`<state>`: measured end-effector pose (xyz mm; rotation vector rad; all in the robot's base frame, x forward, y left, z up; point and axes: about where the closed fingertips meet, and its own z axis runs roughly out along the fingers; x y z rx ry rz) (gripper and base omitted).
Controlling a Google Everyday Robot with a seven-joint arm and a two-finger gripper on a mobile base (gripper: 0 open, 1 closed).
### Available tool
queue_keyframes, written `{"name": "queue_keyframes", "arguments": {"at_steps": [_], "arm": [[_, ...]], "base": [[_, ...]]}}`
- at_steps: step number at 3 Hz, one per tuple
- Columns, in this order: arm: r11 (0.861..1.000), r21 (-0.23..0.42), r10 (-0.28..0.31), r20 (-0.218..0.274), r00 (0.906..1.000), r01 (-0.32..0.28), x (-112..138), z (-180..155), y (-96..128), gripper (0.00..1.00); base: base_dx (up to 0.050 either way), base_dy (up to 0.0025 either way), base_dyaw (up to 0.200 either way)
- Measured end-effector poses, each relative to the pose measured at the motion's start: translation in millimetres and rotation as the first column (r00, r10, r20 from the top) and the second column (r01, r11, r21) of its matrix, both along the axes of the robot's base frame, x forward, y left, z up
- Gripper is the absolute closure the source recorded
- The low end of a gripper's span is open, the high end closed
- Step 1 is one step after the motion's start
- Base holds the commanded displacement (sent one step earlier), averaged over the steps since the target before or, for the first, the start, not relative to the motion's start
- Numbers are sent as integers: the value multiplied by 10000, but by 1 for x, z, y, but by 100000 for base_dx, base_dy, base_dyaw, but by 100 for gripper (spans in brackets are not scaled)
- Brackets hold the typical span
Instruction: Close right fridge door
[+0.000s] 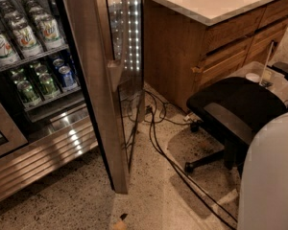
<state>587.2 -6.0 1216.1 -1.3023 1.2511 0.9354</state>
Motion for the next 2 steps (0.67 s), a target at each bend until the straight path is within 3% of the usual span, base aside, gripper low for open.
{"name": "queue_keyframes", "arguments": {"at_steps": [2], "arm": [[9999,43,118,35,9999,-118,1,0,-1,100]], "base": [[0,0,0]]}}
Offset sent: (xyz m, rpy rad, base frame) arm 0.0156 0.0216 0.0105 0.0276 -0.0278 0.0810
